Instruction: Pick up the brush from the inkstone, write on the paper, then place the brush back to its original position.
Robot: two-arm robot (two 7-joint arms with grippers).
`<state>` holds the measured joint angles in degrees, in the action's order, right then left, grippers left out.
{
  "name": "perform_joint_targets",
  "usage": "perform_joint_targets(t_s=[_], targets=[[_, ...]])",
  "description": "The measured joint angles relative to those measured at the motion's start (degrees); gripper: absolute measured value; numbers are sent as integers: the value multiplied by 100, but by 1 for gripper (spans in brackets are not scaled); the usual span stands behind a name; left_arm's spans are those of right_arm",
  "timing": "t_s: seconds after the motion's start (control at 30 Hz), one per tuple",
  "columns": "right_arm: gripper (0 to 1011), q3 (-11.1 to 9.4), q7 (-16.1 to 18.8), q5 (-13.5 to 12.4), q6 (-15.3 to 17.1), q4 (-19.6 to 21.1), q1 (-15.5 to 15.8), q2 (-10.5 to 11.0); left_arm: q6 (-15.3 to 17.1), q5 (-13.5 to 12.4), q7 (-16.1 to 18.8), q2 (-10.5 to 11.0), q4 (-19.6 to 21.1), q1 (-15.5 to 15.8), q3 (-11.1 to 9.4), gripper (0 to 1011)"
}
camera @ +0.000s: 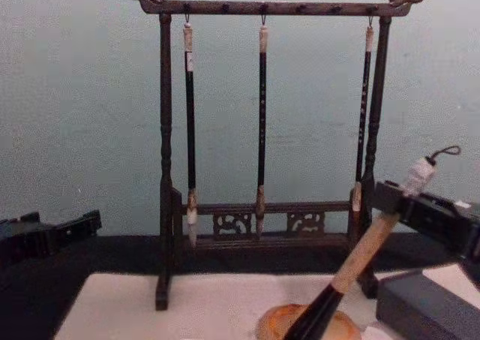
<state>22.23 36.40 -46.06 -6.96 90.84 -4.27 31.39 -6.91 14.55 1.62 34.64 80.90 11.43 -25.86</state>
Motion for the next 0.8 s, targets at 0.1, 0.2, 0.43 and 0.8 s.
perform_joint_targets(t_s=[0.1, 0.2, 0.43, 0.8], targets=[[166, -65, 0, -40, -23, 24, 75, 37, 0, 0, 0, 0, 0, 0, 0, 1002], [166, -129, 9, -87, -38, 35, 135, 67, 0, 0, 0, 0, 0, 0, 0, 1002], [166, -300, 45, -221, -89, 92, 278, 147, 0, 0, 0, 0, 0, 0, 0, 1002], [165, -557, 45, -351, -182, 301, 472, 258, 0, 0, 0, 0, 0, 0, 0, 1002]])
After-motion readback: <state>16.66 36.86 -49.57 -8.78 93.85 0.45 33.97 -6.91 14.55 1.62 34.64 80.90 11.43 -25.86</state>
